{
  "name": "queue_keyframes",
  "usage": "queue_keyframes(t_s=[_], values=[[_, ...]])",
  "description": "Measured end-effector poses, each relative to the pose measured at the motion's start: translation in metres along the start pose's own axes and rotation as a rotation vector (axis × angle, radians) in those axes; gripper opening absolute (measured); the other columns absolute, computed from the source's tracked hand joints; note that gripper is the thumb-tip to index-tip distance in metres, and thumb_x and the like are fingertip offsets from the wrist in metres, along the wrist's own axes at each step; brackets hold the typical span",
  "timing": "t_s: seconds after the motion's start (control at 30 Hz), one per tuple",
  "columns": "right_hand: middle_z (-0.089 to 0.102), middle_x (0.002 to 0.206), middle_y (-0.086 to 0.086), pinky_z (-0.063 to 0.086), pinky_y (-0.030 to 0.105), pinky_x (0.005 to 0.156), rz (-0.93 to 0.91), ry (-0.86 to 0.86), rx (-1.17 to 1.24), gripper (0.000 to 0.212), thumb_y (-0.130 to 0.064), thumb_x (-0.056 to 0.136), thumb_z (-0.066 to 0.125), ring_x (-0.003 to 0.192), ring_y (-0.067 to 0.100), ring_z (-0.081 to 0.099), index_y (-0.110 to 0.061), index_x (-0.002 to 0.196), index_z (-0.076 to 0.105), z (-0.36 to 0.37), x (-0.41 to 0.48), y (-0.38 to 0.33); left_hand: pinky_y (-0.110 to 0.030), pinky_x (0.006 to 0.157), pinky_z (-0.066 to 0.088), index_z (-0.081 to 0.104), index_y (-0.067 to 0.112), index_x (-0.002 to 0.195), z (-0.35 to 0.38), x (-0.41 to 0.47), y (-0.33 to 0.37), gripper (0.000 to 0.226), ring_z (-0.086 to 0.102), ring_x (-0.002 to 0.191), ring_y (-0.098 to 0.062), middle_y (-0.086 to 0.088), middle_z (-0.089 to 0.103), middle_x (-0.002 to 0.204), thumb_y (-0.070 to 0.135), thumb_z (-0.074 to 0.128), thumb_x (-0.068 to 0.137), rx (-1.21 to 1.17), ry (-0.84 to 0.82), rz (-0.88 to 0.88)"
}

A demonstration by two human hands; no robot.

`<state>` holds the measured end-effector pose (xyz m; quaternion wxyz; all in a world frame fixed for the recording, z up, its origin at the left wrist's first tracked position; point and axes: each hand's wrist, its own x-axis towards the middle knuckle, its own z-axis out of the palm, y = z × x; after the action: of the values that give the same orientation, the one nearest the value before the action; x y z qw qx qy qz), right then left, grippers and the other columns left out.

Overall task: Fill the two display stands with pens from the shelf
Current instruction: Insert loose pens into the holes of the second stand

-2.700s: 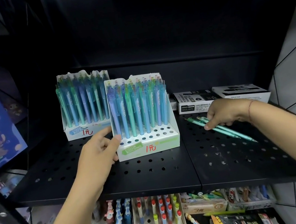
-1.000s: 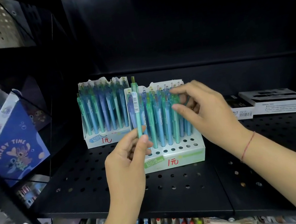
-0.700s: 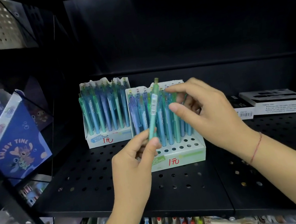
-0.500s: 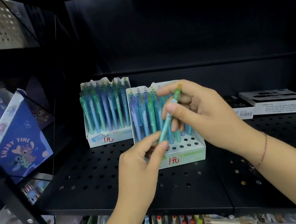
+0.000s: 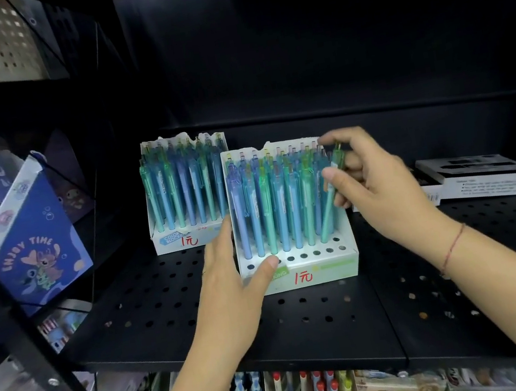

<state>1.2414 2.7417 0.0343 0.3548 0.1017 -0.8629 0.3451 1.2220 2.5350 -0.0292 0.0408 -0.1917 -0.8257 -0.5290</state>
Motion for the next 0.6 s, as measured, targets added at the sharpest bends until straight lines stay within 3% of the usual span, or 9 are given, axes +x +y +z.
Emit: queue_keyframes(t_s=[0.13,0.23,0.37,0.47,0.6], values=[[0.051,0.067,0.004,0.054,0.033,0.063,-0.008,-0.030,-0.061,0.030,-0.023,0.097,0.051,0.061,0.012,0.061,-0.032,0.125,0.050,0.005,-0.001,0.002,-0.018,0.102,0.012,0.004,0.047,0.148,0.000,0.001,-0.003,0.081,0.007,0.122,0.017,0.038,0.010,0.133,0.040,0.060,0.089,-0.037,-0.001,0.008],[0.050,0.070,-0.011,0.040,0.016,0.057,-0.042,-0.009,-0.169,0.029,-0.027,0.097,0.049,0.060,0.007,0.049,-0.033,0.125,0.055,0.006,-0.004,0.003,-0.017,0.102,0.012,0.004,0.048,0.148,-0.001,0.001,-0.004,0.081,0.007,0.122,0.019,0.039,0.010,0.134,0.039,0.060,0.090,-0.045,-0.008,0.017],[0.052,0.078,-0.015,0.036,0.005,0.065,-0.048,0.018,-0.249,0.037,-0.026,0.096,0.052,0.070,-0.001,0.048,-0.029,0.133,0.054,0.005,-0.005,0.003,-0.021,0.108,0.018,0.015,0.047,0.148,-0.011,0.004,-0.007,0.076,0.018,0.127,0.014,0.035,0.017,0.139,0.051,0.057,0.084,-0.030,-0.039,0.032],[0.052,0.083,-0.010,0.036,0.007,0.067,-0.002,0.012,-0.260,0.044,-0.030,0.094,0.054,0.074,-0.001,0.048,-0.030,0.137,0.047,0.001,-0.006,0.002,-0.035,0.112,0.033,0.042,0.035,0.140,-0.033,0.017,-0.015,0.069,0.043,0.128,-0.004,0.019,0.044,0.140,0.061,0.050,0.077,0.033,0.020,0.046],[0.052,0.086,-0.011,0.040,0.017,0.064,-0.011,0.058,-0.282,0.029,-0.035,0.089,0.057,0.076,0.006,0.051,-0.028,0.117,0.054,-0.009,-0.021,-0.011,-0.025,0.103,0.031,0.055,0.021,0.132,-0.061,0.049,-0.029,0.044,0.045,0.127,-0.015,0.005,0.052,0.133,0.040,0.055,0.092,0.239,0.134,0.086]])
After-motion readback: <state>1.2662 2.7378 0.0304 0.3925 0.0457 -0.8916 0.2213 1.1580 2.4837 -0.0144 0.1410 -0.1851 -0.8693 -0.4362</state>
